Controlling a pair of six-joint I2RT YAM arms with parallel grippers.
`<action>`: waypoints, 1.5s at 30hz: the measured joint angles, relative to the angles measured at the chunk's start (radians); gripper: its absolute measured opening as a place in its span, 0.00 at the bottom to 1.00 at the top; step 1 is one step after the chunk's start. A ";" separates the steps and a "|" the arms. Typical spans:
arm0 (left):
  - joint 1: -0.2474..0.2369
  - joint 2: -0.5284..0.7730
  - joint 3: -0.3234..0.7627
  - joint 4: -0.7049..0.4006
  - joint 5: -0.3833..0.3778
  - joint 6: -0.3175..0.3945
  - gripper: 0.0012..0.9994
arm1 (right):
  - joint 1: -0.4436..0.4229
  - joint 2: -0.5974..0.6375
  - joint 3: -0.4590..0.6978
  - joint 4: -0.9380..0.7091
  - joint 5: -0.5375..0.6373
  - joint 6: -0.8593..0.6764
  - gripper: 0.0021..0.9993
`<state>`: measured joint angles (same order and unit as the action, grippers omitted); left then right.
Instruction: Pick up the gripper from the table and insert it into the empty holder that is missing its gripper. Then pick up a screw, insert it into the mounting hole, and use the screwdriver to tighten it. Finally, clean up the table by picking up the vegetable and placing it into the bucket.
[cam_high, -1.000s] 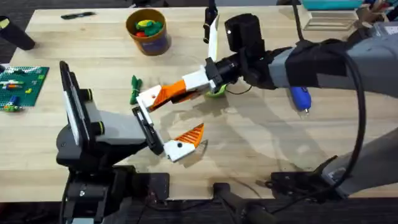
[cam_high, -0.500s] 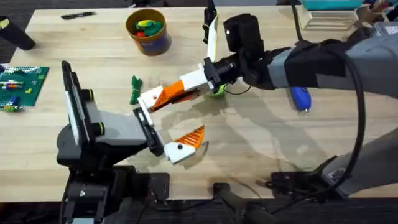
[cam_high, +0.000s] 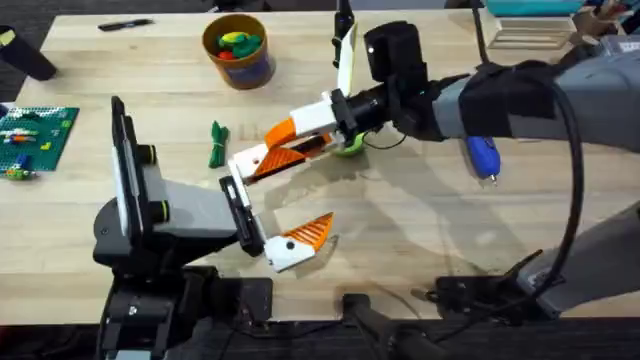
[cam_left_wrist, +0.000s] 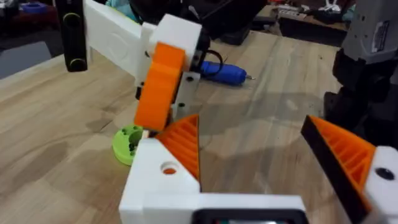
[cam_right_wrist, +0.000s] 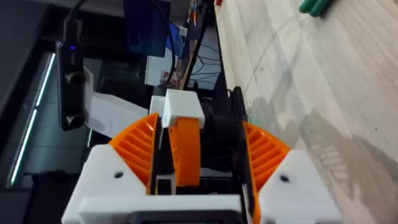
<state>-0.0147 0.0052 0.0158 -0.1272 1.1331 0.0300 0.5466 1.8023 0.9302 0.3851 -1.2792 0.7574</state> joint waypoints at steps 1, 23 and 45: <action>0.000 0.000 0.000 0.000 0.000 0.000 0.99 | -0.006 0.000 0.000 0.000 -0.001 0.002 0.66; 0.000 0.000 0.000 0.000 0.001 0.000 0.99 | -0.317 0.000 0.031 -0.325 0.258 -0.334 0.83; 0.000 0.000 0.000 0.032 -0.203 0.000 0.99 | -0.001 0.000 0.443 -1.150 1.041 -0.837 0.86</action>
<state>-0.0143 0.0051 0.0158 -0.0956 0.9297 0.0303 0.5455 1.8023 1.3735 -0.7652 -0.2382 -0.0792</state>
